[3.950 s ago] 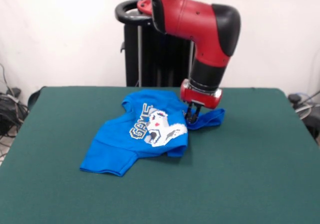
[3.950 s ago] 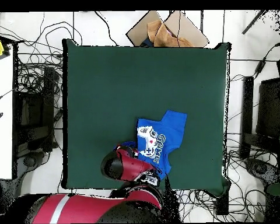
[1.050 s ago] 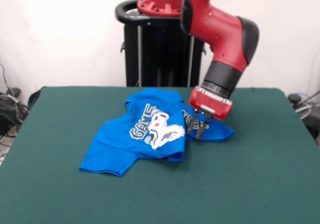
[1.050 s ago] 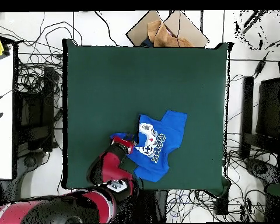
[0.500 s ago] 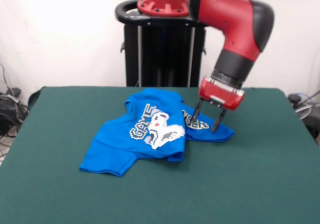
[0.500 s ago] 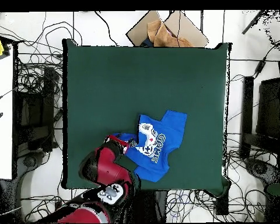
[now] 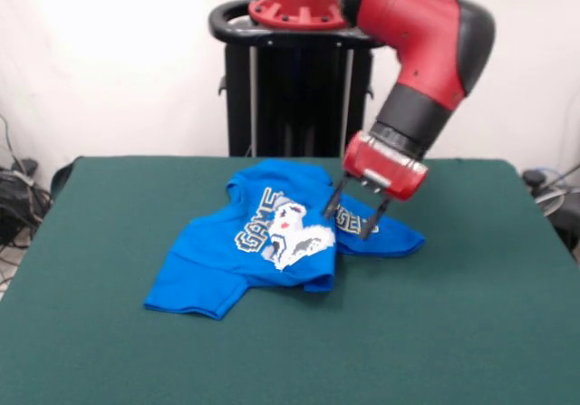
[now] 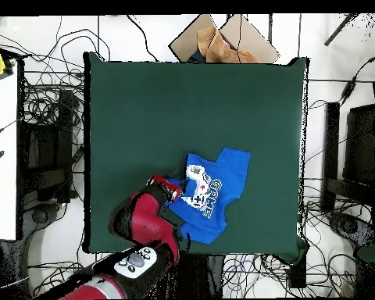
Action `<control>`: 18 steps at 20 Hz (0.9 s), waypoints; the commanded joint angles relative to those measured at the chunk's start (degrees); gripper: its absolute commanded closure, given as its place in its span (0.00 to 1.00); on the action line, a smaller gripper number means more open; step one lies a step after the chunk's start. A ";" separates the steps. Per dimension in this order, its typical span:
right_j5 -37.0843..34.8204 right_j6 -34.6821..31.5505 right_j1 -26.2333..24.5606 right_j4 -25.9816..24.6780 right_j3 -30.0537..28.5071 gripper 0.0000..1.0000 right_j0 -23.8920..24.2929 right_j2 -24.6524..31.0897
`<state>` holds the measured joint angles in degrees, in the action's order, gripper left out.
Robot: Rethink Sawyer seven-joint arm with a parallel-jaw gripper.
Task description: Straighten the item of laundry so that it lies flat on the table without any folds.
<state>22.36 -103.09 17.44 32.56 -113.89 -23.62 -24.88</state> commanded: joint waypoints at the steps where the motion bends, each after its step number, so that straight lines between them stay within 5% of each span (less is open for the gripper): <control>1: 6.58 -2.48 -14.58 5.82 10.06 0.00 -0.23 -4.14; 8: 8.83 -1.57 -19.29 4.70 12.74 0.00 1.79 -4.99; 14: -9.62 0.26 -11.96 -10.99 15.77 0.00 14.71 4.64; 18: -14.21 -1.41 -7.62 -22.73 14.55 0.00 25.51 16.17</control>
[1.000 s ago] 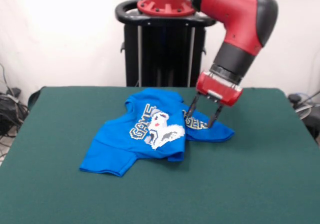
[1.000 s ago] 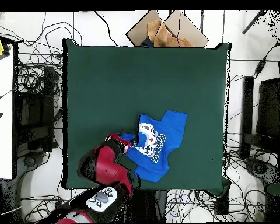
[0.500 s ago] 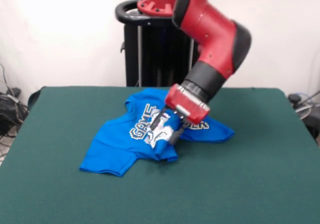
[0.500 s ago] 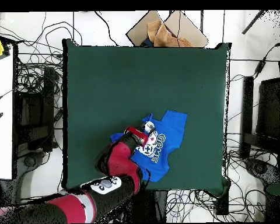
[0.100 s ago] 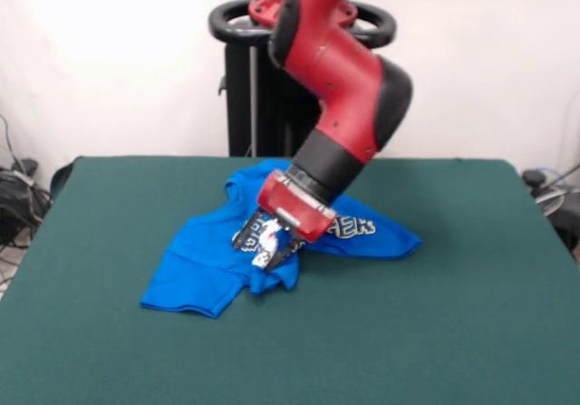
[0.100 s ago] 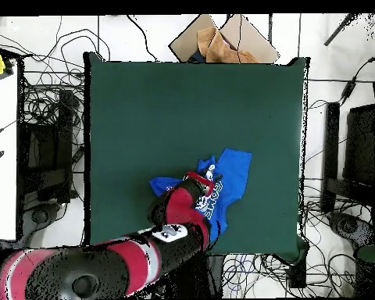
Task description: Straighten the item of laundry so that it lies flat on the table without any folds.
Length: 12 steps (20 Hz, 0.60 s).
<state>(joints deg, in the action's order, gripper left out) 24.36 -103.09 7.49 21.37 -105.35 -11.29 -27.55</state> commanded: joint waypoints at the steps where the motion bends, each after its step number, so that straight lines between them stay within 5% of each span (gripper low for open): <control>1: -16.83 -1.68 3.15 -14.26 5.52 0.00 15.69 21.53; 2: -17.45 -1.95 3.97 -16.98 5.04 1.00 18.20 24.21; 12: -22.76 -9.08 12.93 -21.19 -7.10 1.00 28.93 36.86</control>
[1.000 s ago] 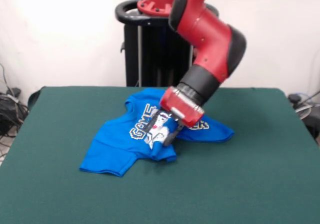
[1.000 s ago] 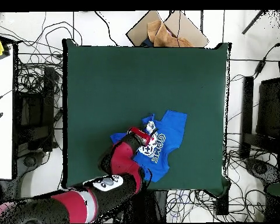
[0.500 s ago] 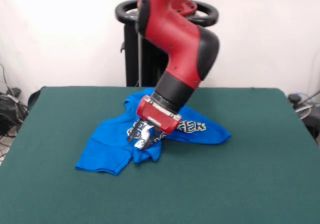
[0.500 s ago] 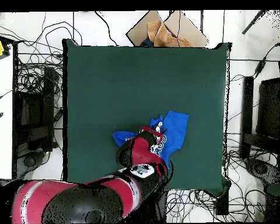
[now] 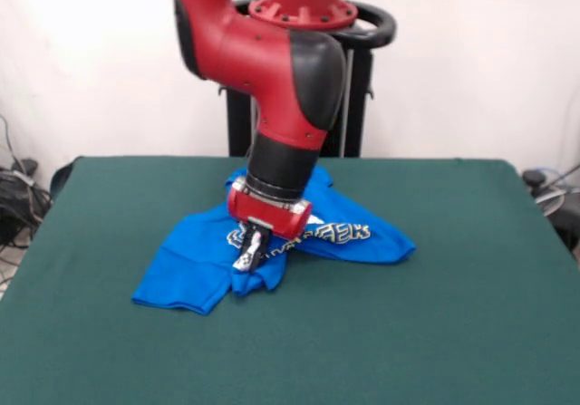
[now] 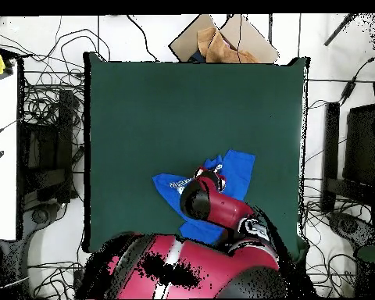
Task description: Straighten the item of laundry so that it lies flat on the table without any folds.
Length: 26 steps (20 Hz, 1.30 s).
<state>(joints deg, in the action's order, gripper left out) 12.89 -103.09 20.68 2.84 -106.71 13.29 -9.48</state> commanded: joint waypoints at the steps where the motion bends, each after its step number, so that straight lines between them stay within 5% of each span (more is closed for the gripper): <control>1: -9.67 -8.95 -0.17 -3.63 -6.13 1.00 4.78 19.07; 5: 3.11 -10.89 -1.84 -7.95 -6.48 1.00 4.67 18.33; 10: 8.06 -15.06 -1.86 -6.83 -9.01 1.00 4.15 17.65; 15: 20.54 -19.17 -3.84 -9.99 -11.69 1.00 6.35 19.17; 26: 19.36 -14.99 -5.60 -17.81 -11.43 1.00 14.88 24.42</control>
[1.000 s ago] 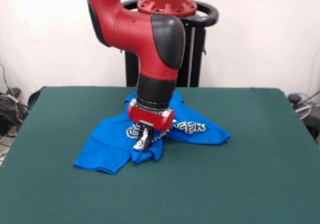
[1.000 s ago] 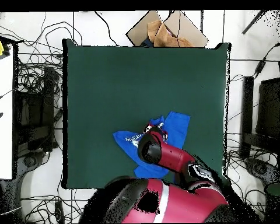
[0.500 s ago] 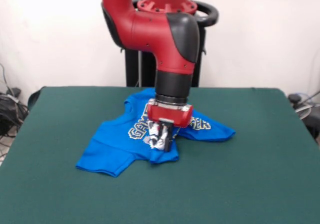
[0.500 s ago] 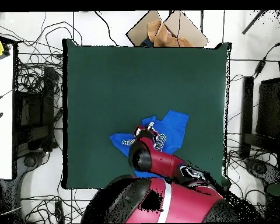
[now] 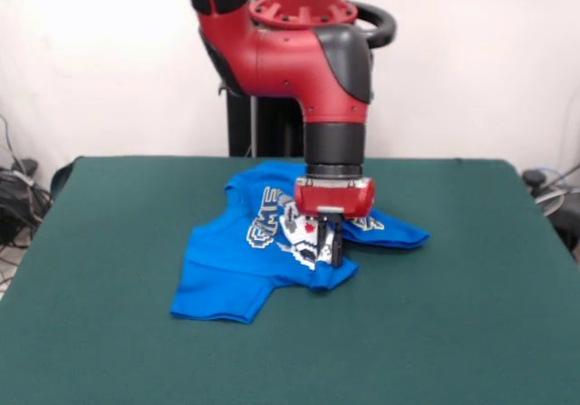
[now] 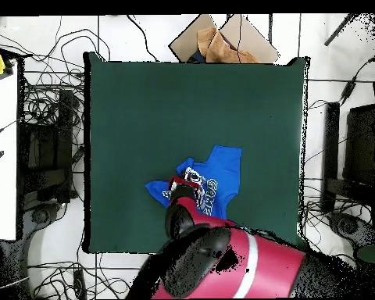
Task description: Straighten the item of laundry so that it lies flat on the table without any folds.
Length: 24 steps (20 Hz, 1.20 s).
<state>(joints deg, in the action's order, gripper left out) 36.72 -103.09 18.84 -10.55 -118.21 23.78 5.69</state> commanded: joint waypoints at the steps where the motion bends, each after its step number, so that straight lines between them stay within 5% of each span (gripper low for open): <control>1: -5.22 -14.79 -3.76 -5.54 0.01 1.00 5.70 10.16; 6: -2.71 -14.24 -4.07 -9.77 -0.46 1.00 9.95 11.12; 15: 0.45 -12.87 6.28 -13.67 -4.06 1.00 15.44 10.62; 24: -8.22 -17.72 -7.01 -28.77 5.41 1.00 34.24 28.34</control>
<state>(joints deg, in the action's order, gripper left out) 36.40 -103.10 20.21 -33.89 -122.34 53.01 22.17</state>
